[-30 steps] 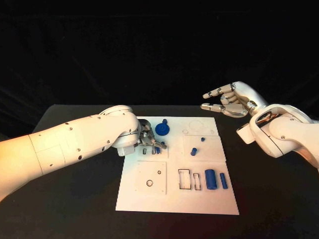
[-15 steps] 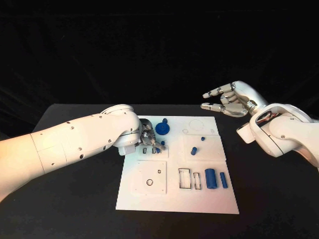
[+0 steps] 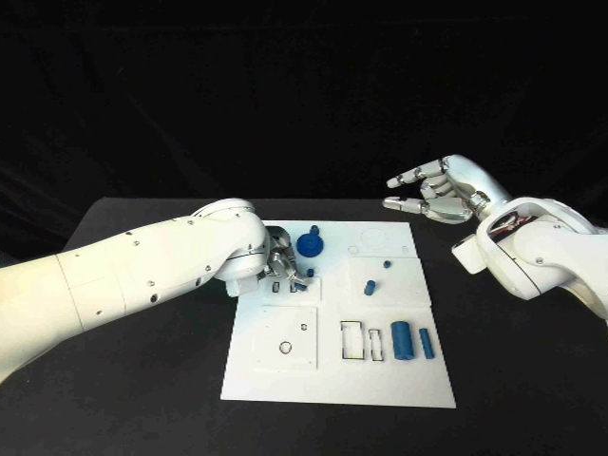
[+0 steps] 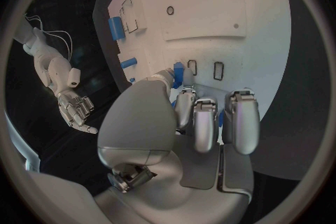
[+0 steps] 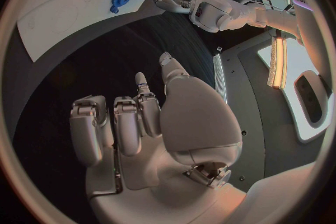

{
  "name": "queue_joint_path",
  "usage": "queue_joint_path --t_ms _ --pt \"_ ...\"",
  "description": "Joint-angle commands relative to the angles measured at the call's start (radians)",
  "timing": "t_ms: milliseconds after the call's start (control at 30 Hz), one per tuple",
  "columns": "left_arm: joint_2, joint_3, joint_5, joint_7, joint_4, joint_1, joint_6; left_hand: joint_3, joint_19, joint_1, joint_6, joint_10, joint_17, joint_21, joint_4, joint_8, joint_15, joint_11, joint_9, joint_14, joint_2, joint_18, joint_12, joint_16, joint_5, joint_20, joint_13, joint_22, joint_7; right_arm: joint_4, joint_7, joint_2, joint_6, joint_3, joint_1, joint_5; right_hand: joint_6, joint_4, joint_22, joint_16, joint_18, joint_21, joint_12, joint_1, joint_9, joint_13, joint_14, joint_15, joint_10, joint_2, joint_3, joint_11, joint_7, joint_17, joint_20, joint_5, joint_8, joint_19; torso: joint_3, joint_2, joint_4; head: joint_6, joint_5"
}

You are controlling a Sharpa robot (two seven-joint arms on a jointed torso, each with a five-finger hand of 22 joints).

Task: Assemble the parts on the task board

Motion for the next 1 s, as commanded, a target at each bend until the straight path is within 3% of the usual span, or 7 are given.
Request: queue_joint_path --t_ms 33,200,533,733,1000 --pt "-0.010 0.001 0.036 0.015 0.017 0.000 -0.048 0.240 0.047 -0.063 0.006 0.001 0.264 0.005 -0.174 0.012 0.005 0.008 0.019 0.105 -0.029 -0.018 0.007 0.003 -0.002 0.005 0.009 0.138 -0.005 -0.001 0.001 0.002 0.018 0.000 -0.001 -0.003 0.001 0.000 0.234 -0.006 -0.007 -0.007 -0.007 0.001 0.002 0.169 0.096 0.004 0.029 0.006 -0.007 0.005 0.000 0.224 0.005 0.005 0.006 0.088 0.0007 -0.001 0.0021 0.001 0.001" --pt "-0.038 0.002 0.050 0.022 0.054 -0.001 -0.103 0.285 0.048 -0.092 0.006 0.005 0.264 0.006 -0.199 0.018 0.004 0.009 0.033 0.105 -0.044 -0.018 0.011 0.003 -0.004 0.005 0.013 0.140 -0.007 -0.003 0.000 0.002 0.022 -0.001 -0.001 -0.003 0.001 0.000 0.233 -0.006 -0.006 -0.007 -0.007 0.001 0.002 0.169 0.096 0.004 0.029 0.006 -0.008 0.005 0.000 0.224 0.005 0.006 0.005 0.088 0.0010 -0.002 0.0048 0.005 0.000" --pt "-0.080 0.002 0.015 0.028 0.111 -0.015 -0.201 0.315 0.051 -0.111 0.007 0.008 0.264 0.008 -0.218 0.021 0.003 0.008 0.043 0.105 -0.052 -0.019 0.014 0.003 -0.006 0.004 0.017 0.145 -0.008 -0.005 0.001 0.002 0.026 -0.002 -0.002 -0.001 0.001 0.001 0.233 -0.006 -0.006 -0.007 -0.008 0.000 0.002 0.168 0.096 0.004 0.028 0.006 -0.010 0.005 0.000 0.223 0.005 0.006 0.005 0.087 0.0020 -0.003 0.0076 0.003 0.003" --pt "-0.089 0.001 -0.046 0.022 0.125 -0.026 -0.222 0.324 0.053 -0.116 0.009 0.010 0.264 0.010 -0.226 0.023 0.003 0.008 0.047 0.105 -0.056 -0.020 0.016 0.003 -0.006 0.004 0.018 0.149 -0.009 -0.006 0.001 0.002 0.028 -0.002 -0.003 0.000 0.001 0.001 0.232 -0.006 -0.006 -0.008 -0.008 -0.001 0.002 0.168 0.096 0.004 0.028 0.006 -0.011 0.005 0.000 0.223 0.005 0.006 0.005 0.087 0.0023 -0.004 0.0108 0.000 0.004" --pt "-0.085 0.000 -0.131 0.010 0.121 -0.040 -0.217 0.330 0.054 -0.118 0.008 0.010 0.264 0.011 -0.231 0.023 0.002 0.008 0.049 0.105 -0.057 -0.021 0.016 0.003 -0.006 0.004 0.018 0.151 -0.009 -0.006 0.002 0.001 0.029 -0.003 -0.003 0.001 0.001 0.002 0.231 -0.007 -0.006 -0.008 -0.009 -0.002 0.002 0.168 0.096 0.004 0.028 0.006 -0.013 0.005 0.000 0.222 0.005 0.006 0.005 0.087 0.0023 -0.003 0.0080 0.001 0.010"
